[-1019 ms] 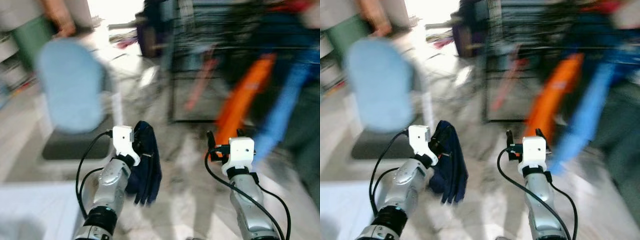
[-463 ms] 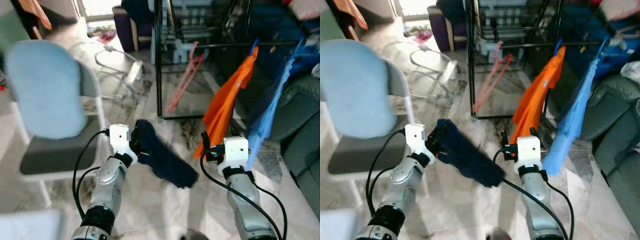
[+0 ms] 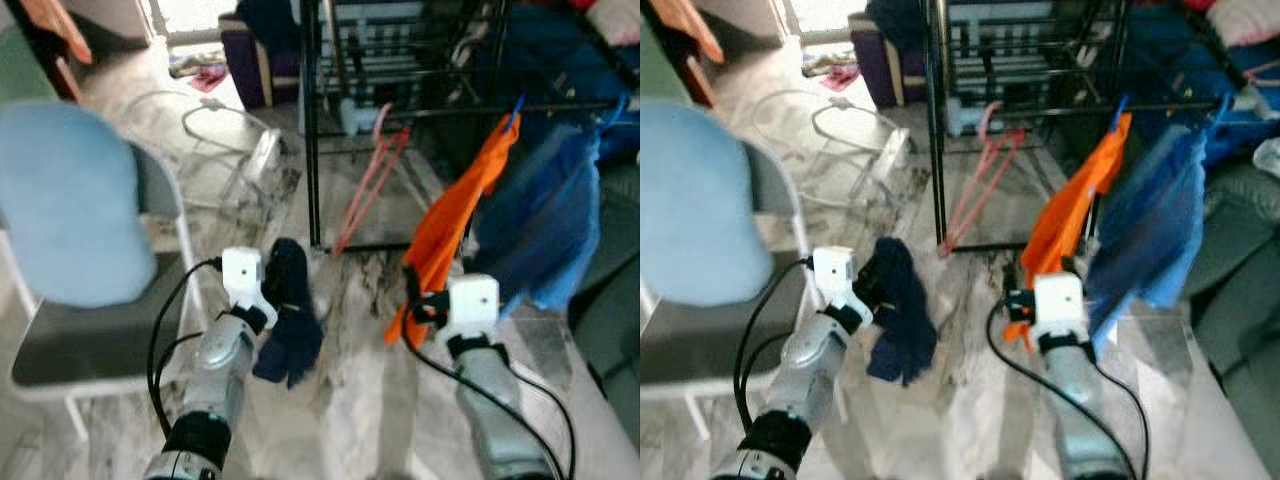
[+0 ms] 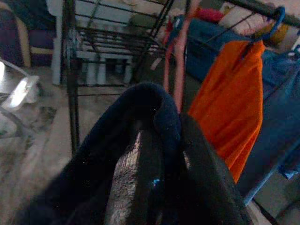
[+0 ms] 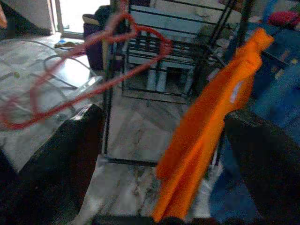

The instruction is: Hang hanger

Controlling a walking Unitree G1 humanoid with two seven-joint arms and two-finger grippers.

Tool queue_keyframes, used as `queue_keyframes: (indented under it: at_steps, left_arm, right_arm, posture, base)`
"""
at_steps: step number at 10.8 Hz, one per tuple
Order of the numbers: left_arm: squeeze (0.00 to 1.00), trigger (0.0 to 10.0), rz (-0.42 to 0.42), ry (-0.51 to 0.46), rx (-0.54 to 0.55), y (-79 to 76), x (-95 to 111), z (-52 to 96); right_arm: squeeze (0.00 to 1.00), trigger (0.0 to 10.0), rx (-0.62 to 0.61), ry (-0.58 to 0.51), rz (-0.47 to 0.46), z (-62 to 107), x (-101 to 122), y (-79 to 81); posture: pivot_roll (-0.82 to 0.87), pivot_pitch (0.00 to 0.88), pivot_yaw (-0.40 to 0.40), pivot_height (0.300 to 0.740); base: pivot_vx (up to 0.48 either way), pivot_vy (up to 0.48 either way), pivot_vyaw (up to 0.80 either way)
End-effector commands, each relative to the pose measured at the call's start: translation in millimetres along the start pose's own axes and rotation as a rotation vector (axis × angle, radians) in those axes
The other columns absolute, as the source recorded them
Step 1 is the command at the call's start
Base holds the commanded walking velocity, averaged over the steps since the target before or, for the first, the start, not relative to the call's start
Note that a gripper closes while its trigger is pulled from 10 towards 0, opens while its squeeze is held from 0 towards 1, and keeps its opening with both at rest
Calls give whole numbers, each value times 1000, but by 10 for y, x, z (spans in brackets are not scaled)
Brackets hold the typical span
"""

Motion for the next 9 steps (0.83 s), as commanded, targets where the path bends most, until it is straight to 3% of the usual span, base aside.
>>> queue_keyframes:
  at_steps: [1,4,9]
  left_arm:
    - [0,10000,-4,-14,-29,-104,35,-45]
    - [0,10000,-8,-7,-32,-110,22,-43]
    - [0,10000,-14,13,-28,-120,-22,-22]
  right_arm:
    - [0,10000,-21,1,9,24,-4,-82]
    - [0,10000,-18,2,6,25,-6,-56]
    - [0,10000,-26,9,2,1,-6,-77]
  posture:
    - [-134,129,32,740]
    - [-132,132,31,740]
    - [-124,153,32,740]
  base:
    - [322,356,0]
    - [321,358,0]
    - [0,0,0]
Point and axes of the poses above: a point about 5 cm out from each wrist's last joint towards the gripper, its own z axis pointing back from the gripper into the wrist, its own x axis along the axis of the wrist's last joint, y = z × x, the point moved 6 cm from there along -z, pointing out of the wrist towards the gripper, and after that the axes turned 3 degrees about -z, right-handed, at the moved point
